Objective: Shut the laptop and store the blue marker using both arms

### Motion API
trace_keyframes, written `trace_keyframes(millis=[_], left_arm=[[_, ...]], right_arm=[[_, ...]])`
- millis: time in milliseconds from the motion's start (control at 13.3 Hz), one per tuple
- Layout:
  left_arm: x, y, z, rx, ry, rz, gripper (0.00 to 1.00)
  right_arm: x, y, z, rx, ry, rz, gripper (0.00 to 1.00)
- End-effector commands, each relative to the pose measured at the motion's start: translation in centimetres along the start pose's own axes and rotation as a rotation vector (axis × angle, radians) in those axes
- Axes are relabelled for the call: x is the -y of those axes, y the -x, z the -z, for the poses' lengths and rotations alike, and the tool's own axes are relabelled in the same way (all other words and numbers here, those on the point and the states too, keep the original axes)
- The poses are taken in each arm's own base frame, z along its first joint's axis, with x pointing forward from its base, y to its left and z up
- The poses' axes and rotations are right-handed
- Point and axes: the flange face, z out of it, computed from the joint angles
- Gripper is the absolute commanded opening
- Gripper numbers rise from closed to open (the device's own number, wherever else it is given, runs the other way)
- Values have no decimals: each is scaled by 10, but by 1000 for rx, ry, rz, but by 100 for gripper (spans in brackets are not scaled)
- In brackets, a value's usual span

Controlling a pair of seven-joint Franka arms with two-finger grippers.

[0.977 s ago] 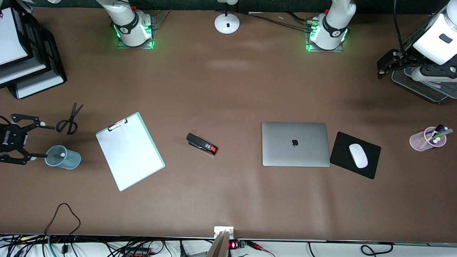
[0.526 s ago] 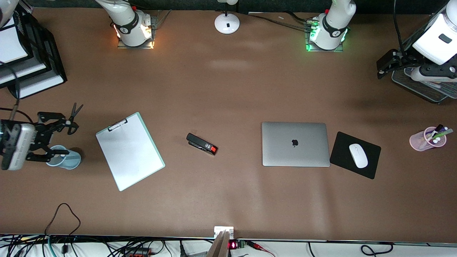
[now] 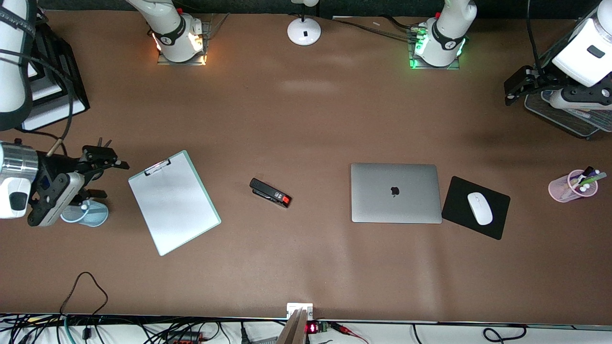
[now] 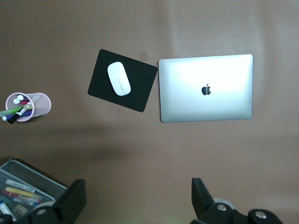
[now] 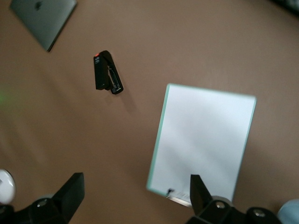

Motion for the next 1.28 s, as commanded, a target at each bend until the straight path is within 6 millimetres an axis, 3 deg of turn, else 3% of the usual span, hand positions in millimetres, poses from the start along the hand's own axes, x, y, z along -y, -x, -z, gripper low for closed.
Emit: trace_keyframes(millis=[0, 376, 751, 901, 1052, 1202], left_arm=[[-4, 3, -2, 10, 20, -20, 100], [-4, 3, -3, 11, 19, -20, 100], [-4, 0, -2, 2, 20, -21, 100], [-4, 1, -2, 2, 21, -21, 100], [-7, 1, -2, 4, 21, -27, 100], [-11, 3, -2, 5, 55, -31, 100]], right_arm=[[23, 15, -5, 68, 58, -180, 100], [51, 30, 1, 152, 222, -509, 100], [68, 64, 56, 110, 402, -591, 100], [55, 82, 81, 23, 432, -606, 100], [50, 104, 89, 25, 419, -658, 100], [46, 111, 89, 39, 399, -676, 100]])
